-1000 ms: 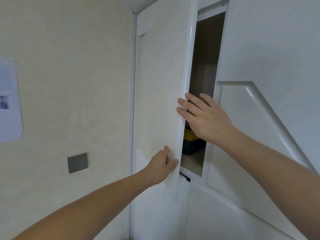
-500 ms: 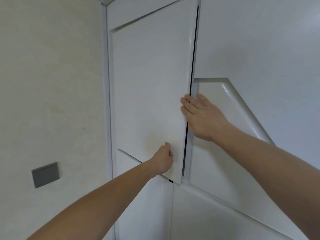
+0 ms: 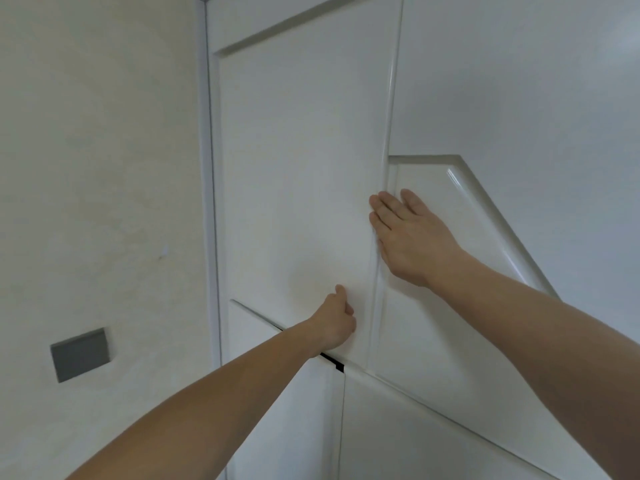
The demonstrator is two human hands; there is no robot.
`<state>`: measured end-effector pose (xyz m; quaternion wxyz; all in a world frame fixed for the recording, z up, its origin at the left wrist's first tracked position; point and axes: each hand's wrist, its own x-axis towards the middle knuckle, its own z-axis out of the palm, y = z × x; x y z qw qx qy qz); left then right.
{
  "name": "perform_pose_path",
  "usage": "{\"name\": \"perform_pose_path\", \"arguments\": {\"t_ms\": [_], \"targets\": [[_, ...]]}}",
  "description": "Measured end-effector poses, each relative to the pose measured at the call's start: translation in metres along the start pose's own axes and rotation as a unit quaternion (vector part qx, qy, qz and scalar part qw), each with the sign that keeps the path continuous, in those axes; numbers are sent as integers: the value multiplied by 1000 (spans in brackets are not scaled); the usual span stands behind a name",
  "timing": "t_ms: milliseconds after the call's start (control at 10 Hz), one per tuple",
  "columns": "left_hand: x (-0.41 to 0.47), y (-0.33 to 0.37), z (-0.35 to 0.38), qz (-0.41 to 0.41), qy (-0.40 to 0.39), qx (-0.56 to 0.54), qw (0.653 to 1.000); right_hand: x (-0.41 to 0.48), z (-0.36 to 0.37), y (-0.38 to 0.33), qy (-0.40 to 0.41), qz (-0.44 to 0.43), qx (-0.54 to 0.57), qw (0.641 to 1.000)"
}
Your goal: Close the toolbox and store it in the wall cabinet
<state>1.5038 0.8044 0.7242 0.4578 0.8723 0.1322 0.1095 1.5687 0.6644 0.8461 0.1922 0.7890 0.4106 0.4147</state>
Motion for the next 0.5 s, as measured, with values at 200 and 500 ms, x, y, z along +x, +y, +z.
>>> {"name": "perform_pose_path", "arguments": {"t_ms": [200, 500], "targets": [[-50, 7, -26, -4, 92, -82, 992, -3, -1, -9, 46, 3, 42, 998], [-190, 29, -98, -19, 289, -87, 953, -9, -48, -61, 116, -44, 357, 926]]}}
